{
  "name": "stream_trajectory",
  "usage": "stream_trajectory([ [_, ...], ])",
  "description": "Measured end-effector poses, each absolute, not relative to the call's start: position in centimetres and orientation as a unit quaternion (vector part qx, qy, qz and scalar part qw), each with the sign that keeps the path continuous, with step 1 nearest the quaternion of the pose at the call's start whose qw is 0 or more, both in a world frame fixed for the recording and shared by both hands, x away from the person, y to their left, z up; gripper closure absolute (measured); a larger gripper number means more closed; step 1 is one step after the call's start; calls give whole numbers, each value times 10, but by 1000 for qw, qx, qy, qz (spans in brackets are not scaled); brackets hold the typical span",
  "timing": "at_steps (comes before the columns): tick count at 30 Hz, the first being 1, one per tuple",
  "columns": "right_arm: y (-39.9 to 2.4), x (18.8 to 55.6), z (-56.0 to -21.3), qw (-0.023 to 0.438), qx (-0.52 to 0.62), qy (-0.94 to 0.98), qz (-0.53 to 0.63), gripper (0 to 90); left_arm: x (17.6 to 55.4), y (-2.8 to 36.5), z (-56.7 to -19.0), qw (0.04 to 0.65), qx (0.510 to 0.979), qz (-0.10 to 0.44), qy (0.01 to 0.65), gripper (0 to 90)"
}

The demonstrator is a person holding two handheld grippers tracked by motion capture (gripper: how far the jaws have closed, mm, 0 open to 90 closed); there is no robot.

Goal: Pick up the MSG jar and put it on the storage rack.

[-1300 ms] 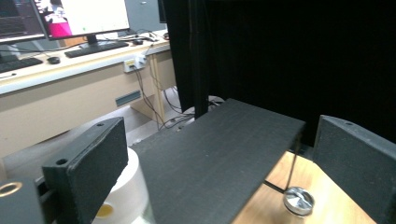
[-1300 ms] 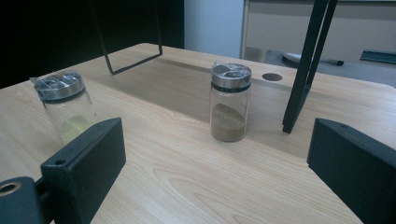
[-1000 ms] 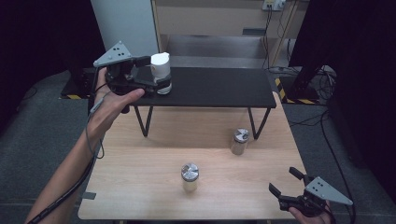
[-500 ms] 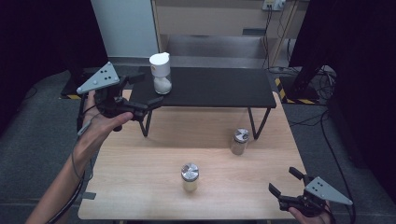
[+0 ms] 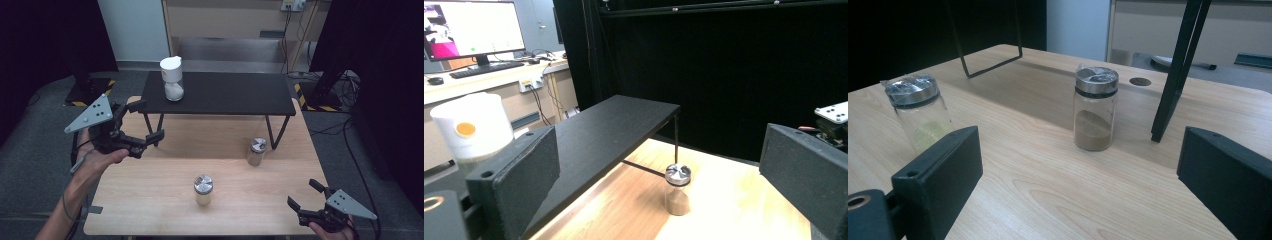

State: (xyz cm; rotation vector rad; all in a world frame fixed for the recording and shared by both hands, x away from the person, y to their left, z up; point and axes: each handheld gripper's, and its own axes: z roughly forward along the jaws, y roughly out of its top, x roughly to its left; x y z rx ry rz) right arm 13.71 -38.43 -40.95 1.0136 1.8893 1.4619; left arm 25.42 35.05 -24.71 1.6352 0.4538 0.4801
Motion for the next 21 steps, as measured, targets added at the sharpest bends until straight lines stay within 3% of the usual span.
stream_trajectory([
  [21, -384, 137, -409, 269, 377, 703, 540, 49, 205, 377, -304, 630, 703, 238, 228, 15],
])
